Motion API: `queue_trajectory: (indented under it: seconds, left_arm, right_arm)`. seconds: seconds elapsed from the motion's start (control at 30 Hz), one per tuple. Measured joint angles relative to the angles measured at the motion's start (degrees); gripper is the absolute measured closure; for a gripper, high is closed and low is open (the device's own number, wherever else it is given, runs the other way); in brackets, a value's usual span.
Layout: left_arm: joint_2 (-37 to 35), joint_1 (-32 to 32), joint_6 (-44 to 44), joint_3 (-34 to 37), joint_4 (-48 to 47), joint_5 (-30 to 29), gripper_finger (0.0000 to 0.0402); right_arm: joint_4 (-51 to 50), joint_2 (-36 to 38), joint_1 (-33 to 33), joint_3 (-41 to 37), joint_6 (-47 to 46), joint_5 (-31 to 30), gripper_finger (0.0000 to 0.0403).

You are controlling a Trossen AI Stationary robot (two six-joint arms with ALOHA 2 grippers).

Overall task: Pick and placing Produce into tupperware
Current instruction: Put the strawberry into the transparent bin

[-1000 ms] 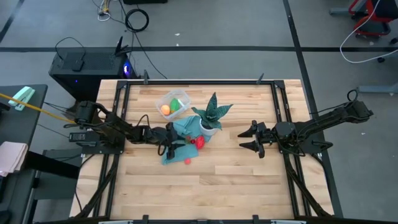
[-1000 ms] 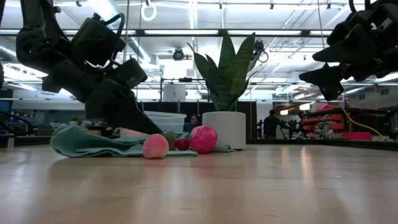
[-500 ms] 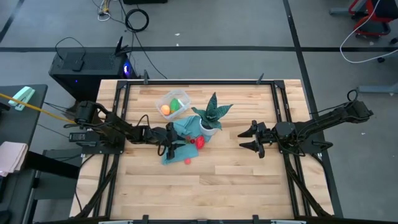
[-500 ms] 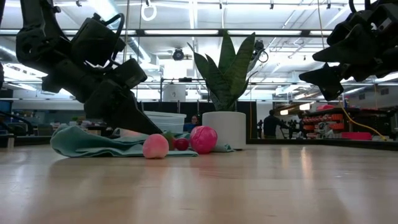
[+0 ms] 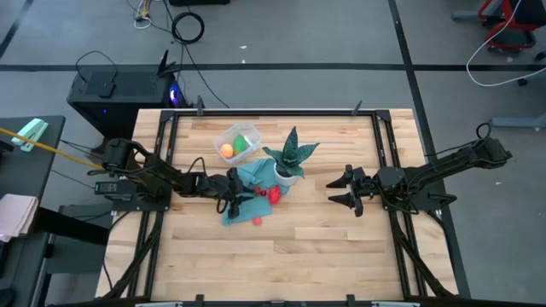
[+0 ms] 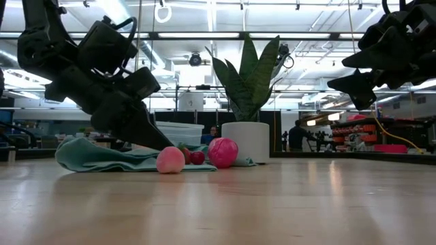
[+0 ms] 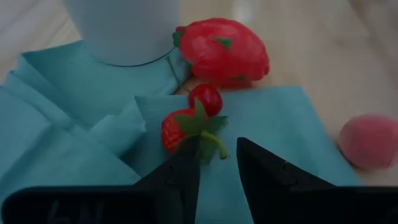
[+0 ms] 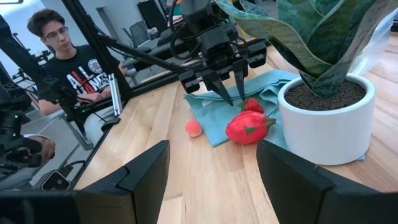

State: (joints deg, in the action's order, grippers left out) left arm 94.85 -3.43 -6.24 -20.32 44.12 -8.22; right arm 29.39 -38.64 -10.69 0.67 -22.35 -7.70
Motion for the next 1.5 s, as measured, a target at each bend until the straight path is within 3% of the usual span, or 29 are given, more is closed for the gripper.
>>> queue_trajectory:
  seconds: [0.33,1.2,1.5]
  left_arm:
    - [0.00,0.07,-0.28,0.00,-0.20,-1.05,0.0285]
    - [0.00,0.10,-0.22,0.00,-1.58,-1.19,0.0385]
    - [0.00,0.10,-0.60,0.00,-1.52,-1.19,0.0341]
  right_arm:
    - [0.01,0.01,0.01,0.00,0.00,-0.02,0.0157]
    - [0.01,0.01,0.01,0.00,0.00,-0.04,0.0157]
    - [0.01,-0.01,0.01,0.00,0.00,-0.04,0.0157]
